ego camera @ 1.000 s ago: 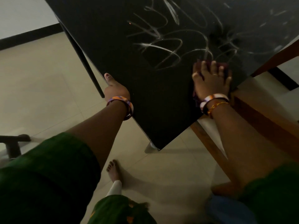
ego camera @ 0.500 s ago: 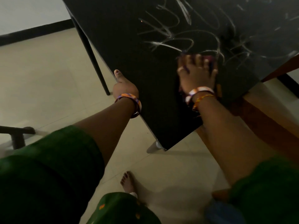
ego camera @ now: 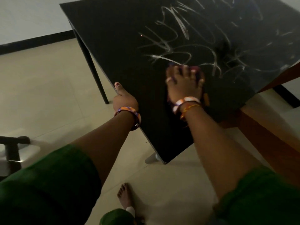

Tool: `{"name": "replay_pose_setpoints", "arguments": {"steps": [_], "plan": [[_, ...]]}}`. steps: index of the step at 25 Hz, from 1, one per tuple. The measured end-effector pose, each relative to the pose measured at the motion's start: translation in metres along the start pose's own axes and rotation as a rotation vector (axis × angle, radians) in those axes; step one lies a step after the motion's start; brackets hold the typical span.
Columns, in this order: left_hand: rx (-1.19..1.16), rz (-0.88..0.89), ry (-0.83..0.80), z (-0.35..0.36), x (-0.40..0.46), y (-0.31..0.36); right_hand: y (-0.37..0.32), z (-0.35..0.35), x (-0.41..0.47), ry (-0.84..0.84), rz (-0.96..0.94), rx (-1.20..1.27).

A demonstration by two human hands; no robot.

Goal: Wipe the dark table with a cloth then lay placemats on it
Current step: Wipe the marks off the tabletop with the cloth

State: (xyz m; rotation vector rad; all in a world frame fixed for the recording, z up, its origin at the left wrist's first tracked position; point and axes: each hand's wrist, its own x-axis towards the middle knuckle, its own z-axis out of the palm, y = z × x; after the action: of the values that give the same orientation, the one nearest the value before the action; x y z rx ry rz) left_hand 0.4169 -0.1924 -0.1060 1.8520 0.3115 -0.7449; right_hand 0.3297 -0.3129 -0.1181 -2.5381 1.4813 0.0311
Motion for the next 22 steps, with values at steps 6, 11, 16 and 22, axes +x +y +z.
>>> {"name": "replay_pose_setpoints", "arguments": {"steps": [6,11,16,22], "plan": [[-0.003,-0.029,-0.005,-0.001,0.0,0.001,0.066,-0.021,-0.019,0.005,0.361,0.039],[-0.002,0.018,-0.036,-0.002,0.0,-0.002,-0.064,0.016,-0.059,-0.009,-0.158,0.037],[0.005,0.008,0.009,0.0,0.0,0.0,0.044,-0.013,-0.019,0.031,0.16,0.107],[-0.001,-0.014,0.002,0.002,0.005,0.0,0.023,-0.019,-0.041,0.111,0.157,0.232]]}}
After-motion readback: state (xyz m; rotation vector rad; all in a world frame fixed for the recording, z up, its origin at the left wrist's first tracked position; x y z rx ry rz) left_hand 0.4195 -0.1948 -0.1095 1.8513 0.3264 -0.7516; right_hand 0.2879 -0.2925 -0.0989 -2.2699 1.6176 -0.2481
